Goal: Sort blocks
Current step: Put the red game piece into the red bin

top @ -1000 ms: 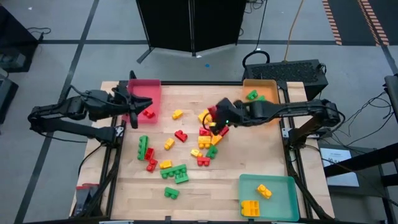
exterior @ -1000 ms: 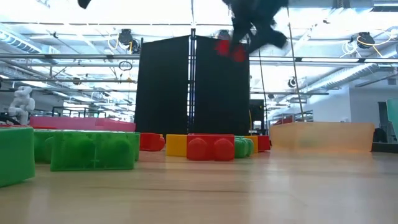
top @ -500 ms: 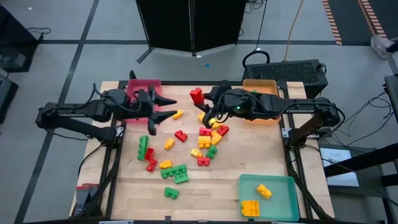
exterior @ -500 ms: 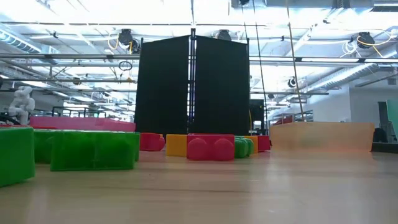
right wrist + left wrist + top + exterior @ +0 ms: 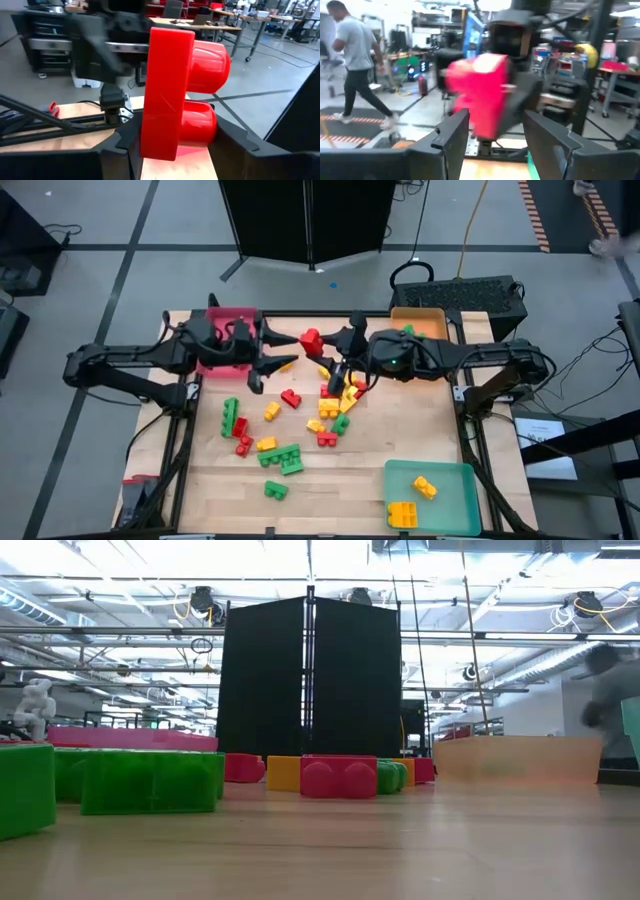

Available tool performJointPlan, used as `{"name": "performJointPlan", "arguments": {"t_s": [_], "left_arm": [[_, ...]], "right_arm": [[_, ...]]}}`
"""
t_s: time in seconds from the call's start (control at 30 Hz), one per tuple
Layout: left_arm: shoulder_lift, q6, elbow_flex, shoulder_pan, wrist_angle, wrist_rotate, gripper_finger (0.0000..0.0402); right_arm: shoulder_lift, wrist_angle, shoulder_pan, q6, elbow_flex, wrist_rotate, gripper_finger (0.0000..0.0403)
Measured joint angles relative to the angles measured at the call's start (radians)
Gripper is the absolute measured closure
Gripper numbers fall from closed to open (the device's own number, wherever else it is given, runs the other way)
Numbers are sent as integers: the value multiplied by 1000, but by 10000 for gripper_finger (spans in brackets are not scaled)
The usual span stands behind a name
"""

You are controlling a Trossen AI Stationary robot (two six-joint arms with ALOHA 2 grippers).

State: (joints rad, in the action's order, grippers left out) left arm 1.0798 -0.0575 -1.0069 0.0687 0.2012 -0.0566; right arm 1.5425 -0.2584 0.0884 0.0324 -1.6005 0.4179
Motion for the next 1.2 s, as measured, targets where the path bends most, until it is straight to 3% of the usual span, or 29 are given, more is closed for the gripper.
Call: {"name": "performJointPlan", "arguments": {"t_s": [0.13, 0.33, 0.97, 1.2], "left_arm": [[1, -16, 0, 41, 6, -33, 207], [12, -69, 0, 62, 40, -161, 207], [110, -44, 0, 74, 133, -257, 207], [108, -41, 0, 89, 136, -265, 148]], "right_arm": [[0, 0, 7, -19, 0, -1, 241], [-3, 1, 5, -30, 0, -5, 241], [-5, 3, 6, -44, -3, -8, 241], [-5, -6, 5, -40, -3, -19, 241]]}}
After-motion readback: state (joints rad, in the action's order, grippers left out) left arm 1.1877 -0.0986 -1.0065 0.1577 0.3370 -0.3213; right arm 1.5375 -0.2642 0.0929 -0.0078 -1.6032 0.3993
